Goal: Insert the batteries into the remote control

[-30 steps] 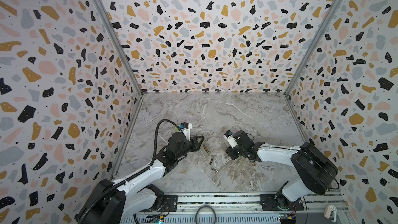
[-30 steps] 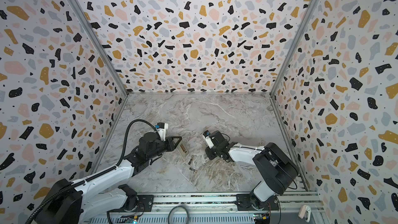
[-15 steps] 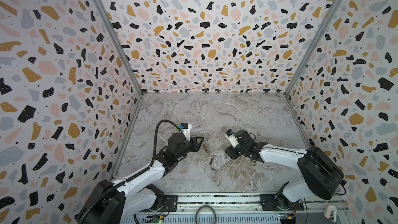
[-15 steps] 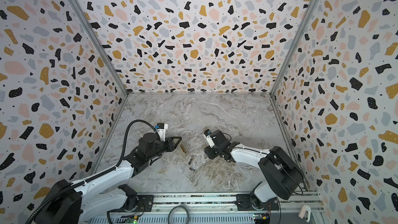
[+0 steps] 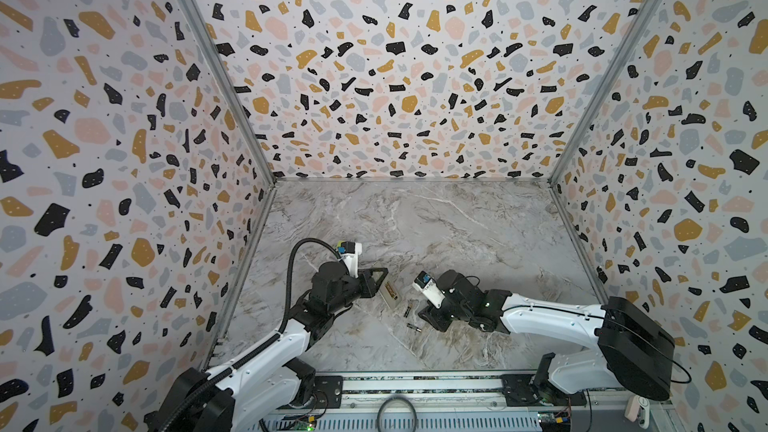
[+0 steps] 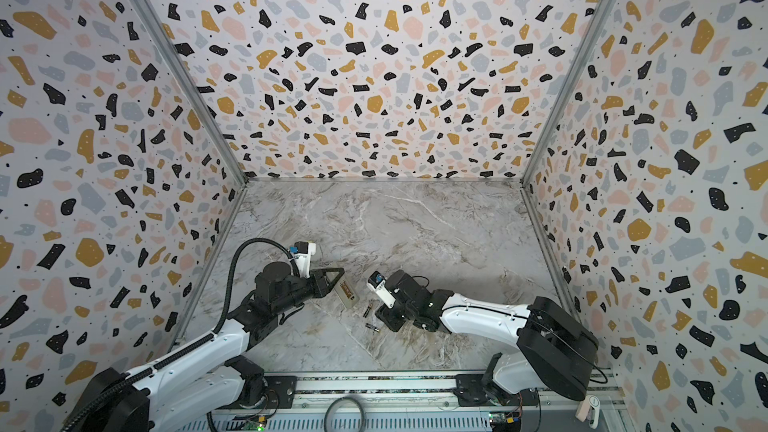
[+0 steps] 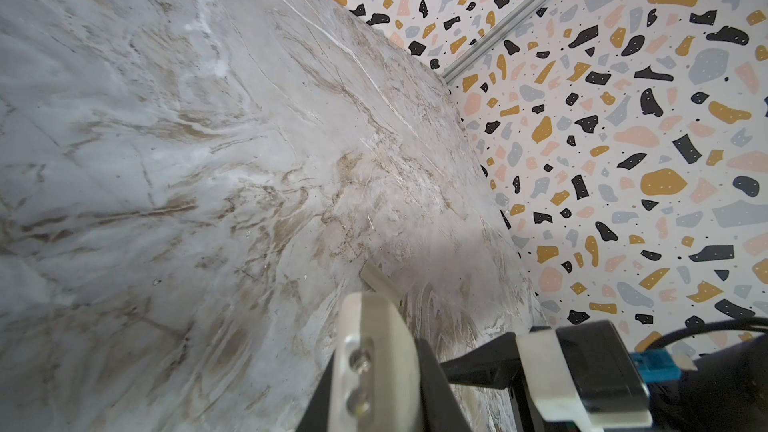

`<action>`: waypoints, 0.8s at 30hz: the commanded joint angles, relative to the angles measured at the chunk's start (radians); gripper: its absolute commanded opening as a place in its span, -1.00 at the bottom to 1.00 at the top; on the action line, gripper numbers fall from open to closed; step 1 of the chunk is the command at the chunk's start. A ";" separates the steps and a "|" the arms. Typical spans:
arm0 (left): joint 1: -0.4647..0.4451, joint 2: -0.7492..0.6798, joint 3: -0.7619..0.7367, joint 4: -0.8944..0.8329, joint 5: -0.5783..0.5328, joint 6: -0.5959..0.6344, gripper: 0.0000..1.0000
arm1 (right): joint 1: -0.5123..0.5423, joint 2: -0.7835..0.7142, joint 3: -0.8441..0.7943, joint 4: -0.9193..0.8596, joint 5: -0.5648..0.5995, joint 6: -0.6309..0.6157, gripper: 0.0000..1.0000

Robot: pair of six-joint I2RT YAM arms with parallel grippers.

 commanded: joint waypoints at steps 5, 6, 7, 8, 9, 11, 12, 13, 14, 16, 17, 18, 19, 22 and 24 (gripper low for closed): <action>0.047 -0.059 -0.068 0.108 0.111 -0.057 -1.00 | 0.038 0.055 0.011 0.010 -0.036 -0.028 -0.08; 0.049 -0.068 -0.074 0.113 0.116 -0.063 -1.00 | 0.040 0.066 0.016 0.008 -0.036 -0.031 -0.10; 0.051 -0.076 -0.081 0.116 0.120 -0.069 -1.00 | 0.043 0.076 0.020 0.010 -0.038 -0.035 -0.12; 0.052 -0.085 -0.086 0.116 0.124 -0.071 -1.00 | 0.047 0.082 0.023 0.012 -0.041 -0.038 -0.13; 0.053 -0.091 -0.090 0.118 0.128 -0.073 -1.00 | 0.050 0.087 0.025 0.013 -0.045 -0.041 -0.14; 0.055 -0.101 -0.095 0.122 0.135 -0.077 -1.00 | 0.057 0.096 0.028 0.014 -0.054 -0.047 -0.16; 0.055 -0.103 -0.097 0.125 0.137 -0.079 -1.00 | 0.058 0.100 0.029 0.015 -0.056 -0.047 -0.16; 0.054 -0.106 -0.100 0.128 0.138 -0.083 -1.00 | 0.061 0.107 0.029 0.015 -0.059 -0.047 -0.17; 0.056 -0.105 -0.101 0.135 0.141 -0.087 -1.00 | 0.065 0.115 0.030 0.014 -0.061 -0.048 -0.18; 0.057 -0.102 -0.107 0.153 0.148 -0.096 -1.00 | 0.068 0.128 0.032 0.014 -0.061 -0.046 -0.21; 0.059 -0.101 -0.109 0.157 0.149 -0.097 -1.00 | 0.071 0.134 0.033 0.014 -0.059 -0.046 -0.23; 0.059 -0.101 -0.110 0.159 0.150 -0.098 -1.00 | 0.072 0.139 0.035 0.014 -0.059 -0.046 -0.24; 0.061 -0.100 -0.112 0.160 0.150 -0.100 -1.00 | 0.073 0.142 0.036 0.012 -0.059 -0.046 -0.25; 0.063 -0.104 -0.115 0.163 0.154 -0.105 -1.00 | 0.079 0.152 0.041 0.006 -0.053 -0.051 -0.29; 0.064 -0.108 -0.117 0.164 0.154 -0.106 -1.00 | 0.084 0.158 0.044 -0.002 -0.046 -0.055 -0.33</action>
